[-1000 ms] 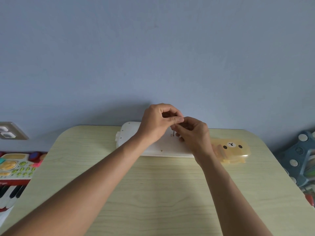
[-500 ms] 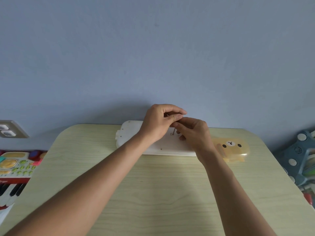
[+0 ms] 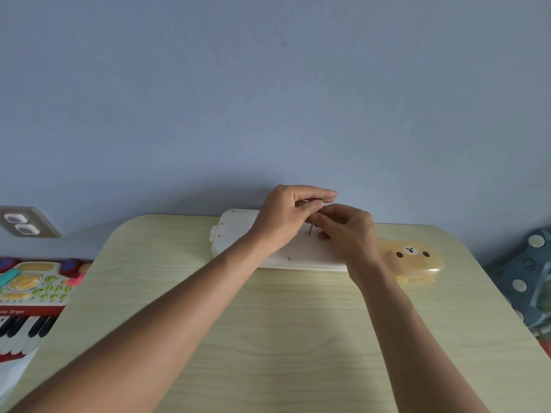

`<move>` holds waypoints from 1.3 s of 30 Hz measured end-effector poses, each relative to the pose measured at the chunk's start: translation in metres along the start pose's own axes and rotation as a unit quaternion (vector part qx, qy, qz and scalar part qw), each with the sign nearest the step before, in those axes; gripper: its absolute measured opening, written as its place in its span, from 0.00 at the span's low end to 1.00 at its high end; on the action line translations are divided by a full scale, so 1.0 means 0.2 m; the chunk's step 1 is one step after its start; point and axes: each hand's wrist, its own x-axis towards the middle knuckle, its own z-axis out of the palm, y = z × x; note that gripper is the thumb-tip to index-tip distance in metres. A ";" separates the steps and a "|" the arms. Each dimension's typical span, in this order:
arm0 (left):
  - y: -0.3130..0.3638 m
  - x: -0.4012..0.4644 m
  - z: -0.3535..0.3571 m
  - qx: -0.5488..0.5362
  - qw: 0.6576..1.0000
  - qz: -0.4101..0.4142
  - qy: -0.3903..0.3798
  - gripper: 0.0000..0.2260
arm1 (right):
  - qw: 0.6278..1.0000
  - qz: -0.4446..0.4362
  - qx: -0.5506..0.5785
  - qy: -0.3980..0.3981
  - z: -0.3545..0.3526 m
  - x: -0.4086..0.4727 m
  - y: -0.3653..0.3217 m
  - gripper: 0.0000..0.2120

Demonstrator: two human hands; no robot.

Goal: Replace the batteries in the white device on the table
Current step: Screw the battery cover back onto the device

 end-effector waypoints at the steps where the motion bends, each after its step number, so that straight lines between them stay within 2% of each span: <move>1: 0.00 0.00 0.00 0.008 1.000 -0.001 0.013 0.08 | 1.000 0.001 -0.004 0.008 0.01 0.00 0.00 0.06; 4: 0.01 0.00 0.01 0.034 0.997 -0.005 0.066 0.06 | 0.999 -0.004 -0.019 0.026 0.02 0.01 0.01 0.14; 8: 0.01 0.00 0.00 0.072 0.996 0.015 0.059 0.05 | 1.000 -0.005 -0.002 -0.004 0.01 0.00 -0.01 0.06; 10: 0.01 0.00 -0.01 0.087 0.994 0.018 0.060 0.06 | 1.000 -0.007 -0.002 -0.016 0.01 -0.01 -0.01 0.05; 15: 0.02 -0.01 -0.02 0.122 0.992 0.007 0.041 0.12 | 1.000 -0.001 0.006 0.030 0.03 -0.01 -0.02 0.03; 18: 0.06 -0.02 0.01 0.112 0.993 0.009 0.017 0.13 | 0.999 -0.008 0.006 0.046 -0.01 -0.04 -0.05 0.08; 22: 0.12 -0.03 0.09 0.108 0.994 0.010 0.017 0.11 | 0.996 -0.026 0.015 0.088 -0.18 -0.08 -0.10 0.06; 25: 0.15 -0.05 0.18 0.139 0.990 -0.014 -0.021 0.12 | 0.993 -0.025 0.017 0.116 -0.38 -0.13 -0.10 0.04; 30: 0.15 -0.08 0.35 0.213 0.967 -0.078 -0.120 0.26 | 0.985 0.036 -0.051 0.161 -0.69 -0.21 -0.03 0.17; 32: 0.13 -0.08 0.42 0.264 0.950 -0.079 -0.145 0.32 | 0.978 0.061 -0.102 0.174 -0.78 -0.23 0.03 0.22; 34: 0.12 -0.07 0.47 0.323 0.930 -0.062 -0.161 0.35 | 0.971 0.087 -0.139 0.176 -0.83 -0.26 0.07 0.22; 36: 0.11 -0.06 0.51 0.369 0.913 -0.043 -0.166 0.37 | 0.968 0.099 -0.173 0.153 -0.87 -0.29 0.10 0.20; 39: 0.10 -0.05 0.54 0.439 0.881 -0.023 -0.177 0.42 | 0.967 0.114 -0.215 0.079 -0.89 -0.31 0.15 0.36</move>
